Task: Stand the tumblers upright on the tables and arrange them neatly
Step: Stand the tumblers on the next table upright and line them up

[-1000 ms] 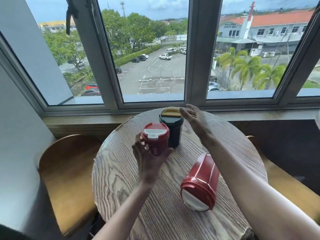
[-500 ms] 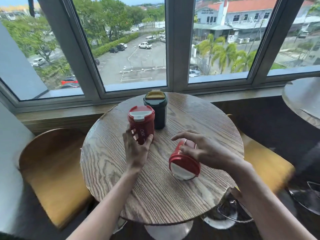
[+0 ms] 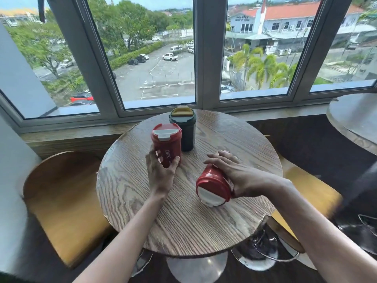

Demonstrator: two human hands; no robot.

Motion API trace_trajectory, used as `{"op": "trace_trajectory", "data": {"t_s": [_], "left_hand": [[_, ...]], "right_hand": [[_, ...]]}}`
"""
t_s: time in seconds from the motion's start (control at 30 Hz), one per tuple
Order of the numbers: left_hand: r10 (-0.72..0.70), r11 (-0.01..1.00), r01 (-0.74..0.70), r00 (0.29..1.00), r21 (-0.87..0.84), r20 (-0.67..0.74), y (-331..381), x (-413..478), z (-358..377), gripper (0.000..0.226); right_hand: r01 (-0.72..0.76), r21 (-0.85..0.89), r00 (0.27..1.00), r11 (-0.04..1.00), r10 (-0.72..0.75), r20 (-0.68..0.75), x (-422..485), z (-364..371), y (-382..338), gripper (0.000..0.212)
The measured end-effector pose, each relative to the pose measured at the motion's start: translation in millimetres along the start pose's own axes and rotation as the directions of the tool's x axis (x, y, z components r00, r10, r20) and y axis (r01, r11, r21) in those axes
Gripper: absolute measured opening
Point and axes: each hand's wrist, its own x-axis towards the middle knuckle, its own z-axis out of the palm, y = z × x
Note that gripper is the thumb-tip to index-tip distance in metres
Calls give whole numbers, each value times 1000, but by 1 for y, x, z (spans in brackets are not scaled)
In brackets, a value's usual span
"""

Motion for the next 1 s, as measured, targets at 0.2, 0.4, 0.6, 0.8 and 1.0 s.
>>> {"op": "trace_trajectory", "data": {"t_s": [0.2,0.4,0.6,0.8,1.0], "left_hand": [[9,1000,-9,1000,-16,-14,2,-1,0,81],[0,1000,-1,1000,-26,-30,3,-1,0,82],[-34,997,33,999,-71,-15,0,-2,0,81],[-45,993,44,999,-114,-15,2,-4,1,81],[-72,990,72,997,-125,3,-1,-5,0,86]], "right_hand": [[96,20,984,995,-92,-156,0,8,16,98],[154,392,978,907,-83,-193,22,-5,21,95],[125,705,991,698,-58,-118,59,-22,24,76],[112,840,993,531,-88,-76,75,-28,40,68],[90,895,996,436,-50,-76,80,-3,45,95]]}}
